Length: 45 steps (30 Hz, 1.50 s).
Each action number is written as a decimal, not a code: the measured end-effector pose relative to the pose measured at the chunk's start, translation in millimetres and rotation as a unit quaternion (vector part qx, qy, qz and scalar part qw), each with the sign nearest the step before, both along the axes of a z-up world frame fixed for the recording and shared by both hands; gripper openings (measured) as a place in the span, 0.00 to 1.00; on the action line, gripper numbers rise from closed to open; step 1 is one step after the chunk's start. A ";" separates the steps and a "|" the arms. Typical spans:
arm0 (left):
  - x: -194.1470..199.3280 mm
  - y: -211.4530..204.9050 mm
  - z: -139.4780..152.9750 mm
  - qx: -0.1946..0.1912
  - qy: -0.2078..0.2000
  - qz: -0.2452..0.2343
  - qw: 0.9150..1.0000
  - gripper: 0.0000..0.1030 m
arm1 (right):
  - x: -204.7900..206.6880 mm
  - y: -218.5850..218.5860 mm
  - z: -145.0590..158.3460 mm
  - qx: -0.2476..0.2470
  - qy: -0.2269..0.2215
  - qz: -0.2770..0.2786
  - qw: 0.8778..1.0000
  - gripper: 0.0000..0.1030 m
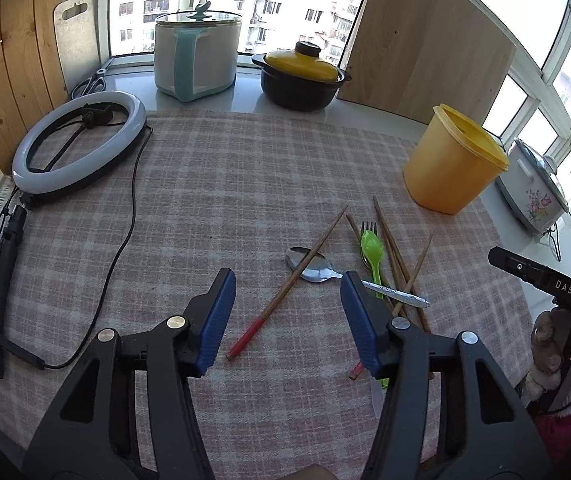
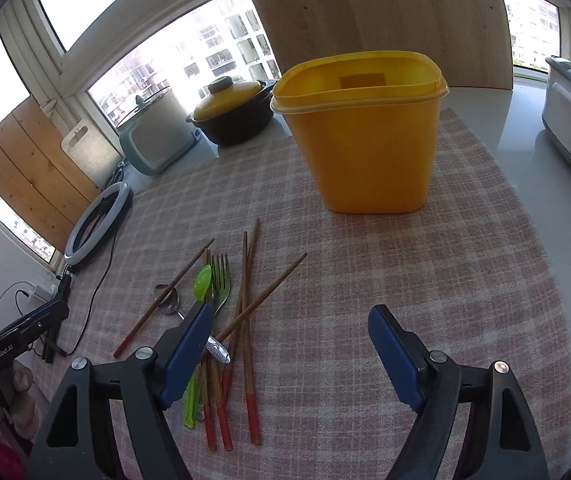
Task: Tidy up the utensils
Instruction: 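Move both tools down toward the pile of chopsticks and spoons, then close the left tool on a red-tipped wooden chopstick while the right tool grasps another chopstick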
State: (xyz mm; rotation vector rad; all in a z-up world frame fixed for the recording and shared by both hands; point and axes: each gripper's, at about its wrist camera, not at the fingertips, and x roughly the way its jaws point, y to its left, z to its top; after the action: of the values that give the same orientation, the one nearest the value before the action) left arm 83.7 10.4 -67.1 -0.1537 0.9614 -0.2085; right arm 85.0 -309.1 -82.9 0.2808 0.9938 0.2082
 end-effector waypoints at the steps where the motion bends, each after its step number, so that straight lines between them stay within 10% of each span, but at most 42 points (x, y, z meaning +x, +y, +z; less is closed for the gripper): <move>1: 5.0 -4.0 -2.4 0.002 0.004 -0.010 1.000 0.53 | 3.2 0.5 -2.8 0.007 0.006 0.001 1.000 0.73; 19: 107.6 -58.8 -60.1 -0.006 0.122 -0.117 0.986 0.35 | 49.1 -1.8 -56.7 0.140 0.101 -0.020 0.985 0.43; 34: 137.1 -81.7 -85.0 0.009 0.161 -0.141 0.977 0.31 | 64.6 6.6 -71.5 0.159 0.122 -0.025 0.979 0.34; 45: 147.0 -97.1 -99.2 0.014 0.162 -0.137 0.977 0.10 | 68.6 12.5 -80.0 0.154 0.132 -0.024 0.979 0.25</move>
State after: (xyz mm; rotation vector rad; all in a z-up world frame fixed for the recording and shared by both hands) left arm 230.7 -86.7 -166.3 -0.0281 1.3108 -0.4332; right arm 153.6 -296.6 -162.8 0.6271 1.2157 0.2863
